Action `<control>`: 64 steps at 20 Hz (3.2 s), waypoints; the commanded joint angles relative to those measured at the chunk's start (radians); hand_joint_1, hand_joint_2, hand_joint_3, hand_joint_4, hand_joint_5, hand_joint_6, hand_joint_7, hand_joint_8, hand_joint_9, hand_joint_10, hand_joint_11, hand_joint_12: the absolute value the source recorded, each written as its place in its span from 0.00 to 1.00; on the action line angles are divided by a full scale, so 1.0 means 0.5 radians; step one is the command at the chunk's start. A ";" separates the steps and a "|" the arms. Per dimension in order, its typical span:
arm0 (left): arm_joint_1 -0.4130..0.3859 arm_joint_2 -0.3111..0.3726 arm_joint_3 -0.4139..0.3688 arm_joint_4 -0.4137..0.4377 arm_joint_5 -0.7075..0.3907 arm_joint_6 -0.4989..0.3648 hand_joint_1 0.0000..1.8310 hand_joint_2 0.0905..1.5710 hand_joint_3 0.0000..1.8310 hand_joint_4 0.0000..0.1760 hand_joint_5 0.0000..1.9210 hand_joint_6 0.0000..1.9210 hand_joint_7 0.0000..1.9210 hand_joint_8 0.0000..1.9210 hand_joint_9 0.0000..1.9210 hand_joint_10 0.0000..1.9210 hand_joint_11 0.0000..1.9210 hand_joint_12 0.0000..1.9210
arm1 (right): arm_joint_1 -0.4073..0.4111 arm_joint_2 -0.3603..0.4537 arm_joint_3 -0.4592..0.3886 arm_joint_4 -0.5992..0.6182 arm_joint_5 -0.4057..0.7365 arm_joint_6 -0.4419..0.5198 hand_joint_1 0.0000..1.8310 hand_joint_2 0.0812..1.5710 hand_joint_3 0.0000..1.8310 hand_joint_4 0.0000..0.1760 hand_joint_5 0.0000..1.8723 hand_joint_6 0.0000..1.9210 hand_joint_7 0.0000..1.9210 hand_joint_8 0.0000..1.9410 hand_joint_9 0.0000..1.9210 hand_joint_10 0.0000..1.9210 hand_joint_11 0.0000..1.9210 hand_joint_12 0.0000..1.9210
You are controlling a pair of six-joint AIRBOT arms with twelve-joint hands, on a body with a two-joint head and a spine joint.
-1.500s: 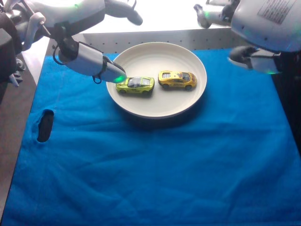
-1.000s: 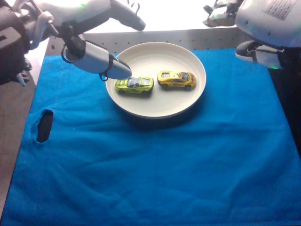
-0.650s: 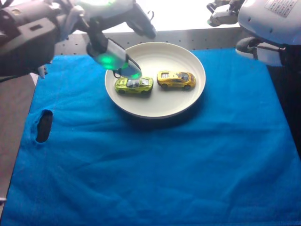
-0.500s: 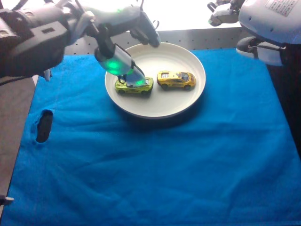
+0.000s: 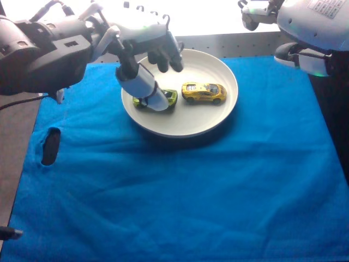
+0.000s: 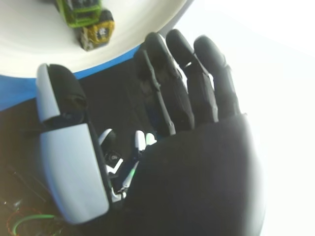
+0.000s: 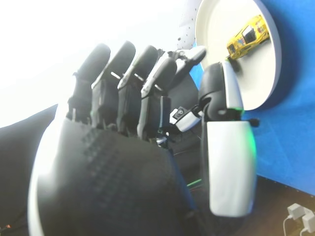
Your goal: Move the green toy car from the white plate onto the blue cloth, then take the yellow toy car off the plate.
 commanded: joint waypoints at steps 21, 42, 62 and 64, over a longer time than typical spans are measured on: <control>0.067 -0.095 0.146 -0.120 -0.130 -0.003 0.53 0.56 0.00 0.00 0.43 0.00 0.39 0.25 0.26 0.57 0.14 0.93 | 0.030 0.003 0.002 0.003 0.236 -0.016 0.57 0.68 0.00 0.00 0.28 0.42 0.24 0.45 0.14 0.65 0.00 0.98; 0.102 -0.144 0.178 -0.123 -0.096 -0.001 0.56 0.57 0.00 0.00 0.45 0.00 0.43 0.03 0.26 0.31 0.00 0.73 | 0.030 0.003 -0.001 0.003 0.237 -0.015 0.58 0.67 0.00 0.00 0.31 0.35 0.31 0.32 0.16 0.62 0.00 1.00; 0.117 -0.123 0.172 -0.193 -0.150 0.000 0.65 0.72 0.00 0.00 0.49 0.58 0.44 0.62 0.36 0.58 0.15 0.91 | 0.030 0.003 -0.010 0.005 0.237 -0.015 0.59 0.68 0.00 0.00 0.35 0.30 0.32 0.38 0.19 0.66 0.06 0.99; 0.114 -0.097 0.146 -0.209 -0.196 0.001 0.65 0.73 0.00 0.05 0.49 0.56 0.43 0.65 0.32 0.62 0.13 0.93 | 0.030 0.003 -0.010 0.005 0.237 -0.015 0.58 0.67 0.00 0.00 0.35 0.33 0.32 0.41 0.20 0.66 0.08 0.98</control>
